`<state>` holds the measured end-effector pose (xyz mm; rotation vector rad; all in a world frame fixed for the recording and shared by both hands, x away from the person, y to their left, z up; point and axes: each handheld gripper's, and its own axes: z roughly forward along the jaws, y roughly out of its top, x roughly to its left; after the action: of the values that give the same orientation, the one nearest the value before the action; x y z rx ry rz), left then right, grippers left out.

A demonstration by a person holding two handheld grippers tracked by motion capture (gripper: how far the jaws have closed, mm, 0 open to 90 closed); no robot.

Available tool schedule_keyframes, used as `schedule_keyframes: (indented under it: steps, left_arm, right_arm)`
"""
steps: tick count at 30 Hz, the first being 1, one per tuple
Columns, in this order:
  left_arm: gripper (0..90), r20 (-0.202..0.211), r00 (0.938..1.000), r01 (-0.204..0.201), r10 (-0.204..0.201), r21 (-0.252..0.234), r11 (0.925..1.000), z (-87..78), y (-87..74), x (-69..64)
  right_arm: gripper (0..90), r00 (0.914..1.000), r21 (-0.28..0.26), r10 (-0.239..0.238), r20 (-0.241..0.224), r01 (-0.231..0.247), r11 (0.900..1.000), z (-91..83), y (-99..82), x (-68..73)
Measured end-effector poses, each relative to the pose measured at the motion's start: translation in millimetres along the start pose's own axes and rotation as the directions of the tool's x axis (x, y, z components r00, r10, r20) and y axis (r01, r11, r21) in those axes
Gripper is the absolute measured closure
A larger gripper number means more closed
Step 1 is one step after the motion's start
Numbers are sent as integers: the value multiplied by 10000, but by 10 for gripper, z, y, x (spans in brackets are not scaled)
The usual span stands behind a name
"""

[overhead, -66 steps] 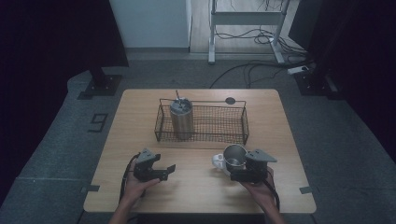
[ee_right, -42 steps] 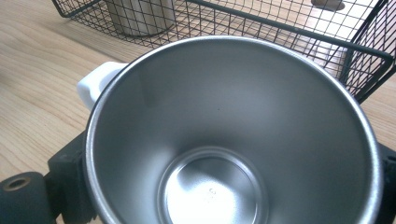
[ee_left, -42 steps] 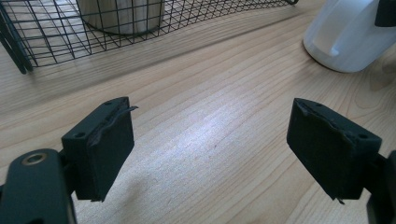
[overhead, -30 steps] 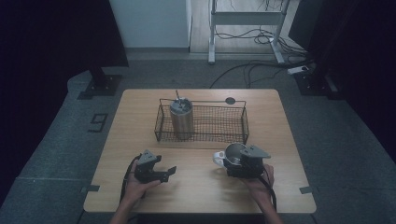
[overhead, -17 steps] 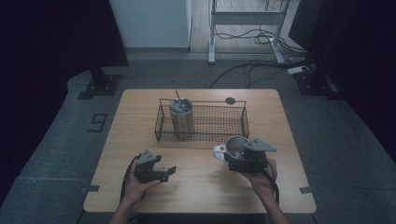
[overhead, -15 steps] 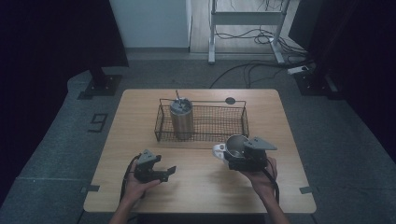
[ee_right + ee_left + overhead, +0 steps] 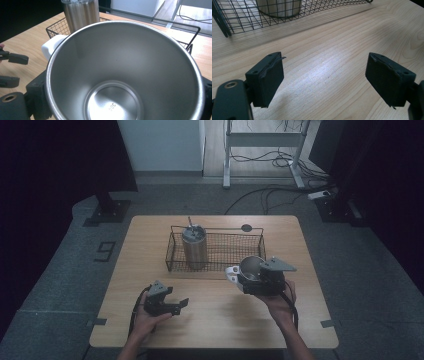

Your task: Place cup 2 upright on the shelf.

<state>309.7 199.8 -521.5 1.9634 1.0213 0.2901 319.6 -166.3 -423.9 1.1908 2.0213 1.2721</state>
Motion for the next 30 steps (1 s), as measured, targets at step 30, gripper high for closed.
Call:
schedule_keyframes:
  steps: [30]
  left_arm:
    - [159,-22,10000,23,-22,55,10000,22,-25,-10]
  right_arm:
    - [71,9996,-86,-38,-286,35,10000,72,434,-108]
